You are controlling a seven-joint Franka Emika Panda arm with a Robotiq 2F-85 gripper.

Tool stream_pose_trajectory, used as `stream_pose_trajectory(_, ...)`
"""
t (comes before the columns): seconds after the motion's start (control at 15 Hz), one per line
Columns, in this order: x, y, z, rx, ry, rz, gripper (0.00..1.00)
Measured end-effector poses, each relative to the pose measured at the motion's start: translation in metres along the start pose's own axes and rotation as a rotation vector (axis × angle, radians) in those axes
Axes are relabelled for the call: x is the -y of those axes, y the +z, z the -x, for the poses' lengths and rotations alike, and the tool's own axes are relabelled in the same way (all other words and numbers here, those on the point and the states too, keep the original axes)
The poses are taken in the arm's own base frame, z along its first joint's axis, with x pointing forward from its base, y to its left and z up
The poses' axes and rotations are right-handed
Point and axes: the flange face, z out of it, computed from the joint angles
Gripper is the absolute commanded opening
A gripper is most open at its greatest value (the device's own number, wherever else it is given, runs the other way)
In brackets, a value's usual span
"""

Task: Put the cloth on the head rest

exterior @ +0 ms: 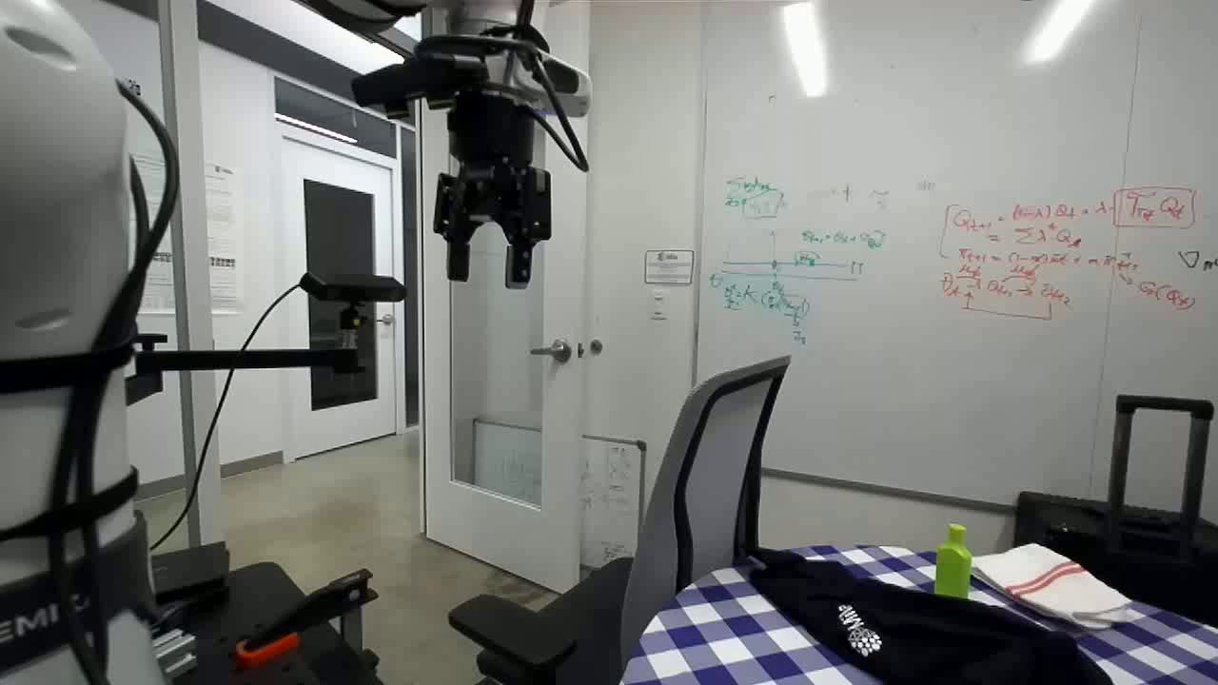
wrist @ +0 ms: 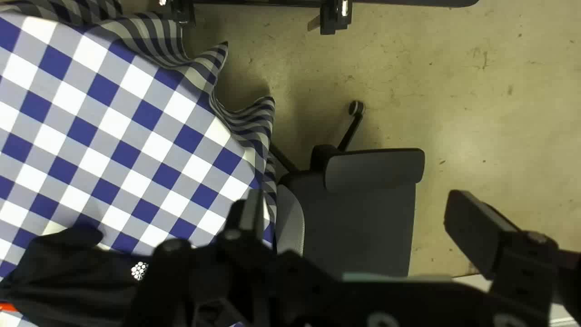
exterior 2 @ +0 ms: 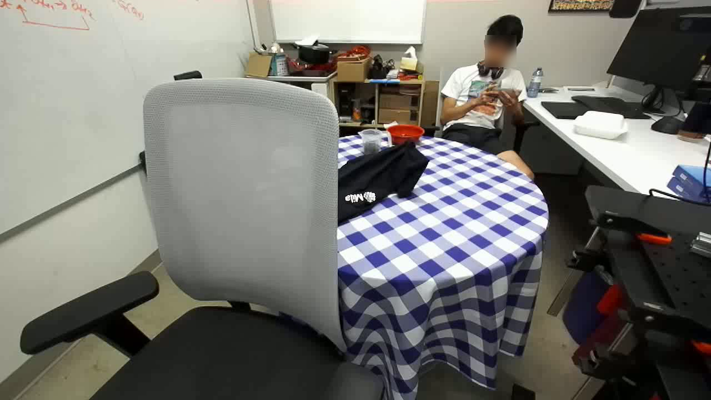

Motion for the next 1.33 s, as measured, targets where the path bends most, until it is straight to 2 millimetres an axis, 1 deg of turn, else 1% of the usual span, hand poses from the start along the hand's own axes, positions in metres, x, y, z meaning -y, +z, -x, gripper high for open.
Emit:
stream_pose_trajectory(0.33,-0.001,-0.001,-0.002,-0.017,0.003,0.002,1.00)
stream_pose_trajectory(0.53,-0.007,-0.003,-0.013,-0.088,0.017,0.008,1.00)
stream_pose_trajectory(0.67,-0.012,0.001,-0.024,-0.137,0.029,0.013,1.00)
stream_pose_trajectory(0.87,-0.021,0.020,-0.044,-0.180,0.046,0.025,1.00)
stream_pose_trajectory(1.13,-0.040,0.060,-0.073,-0.190,0.027,0.096,1.00)
stream_pose_trajectory(1.33,-0.056,0.084,-0.098,-0.190,-0.034,0.185,1.00)
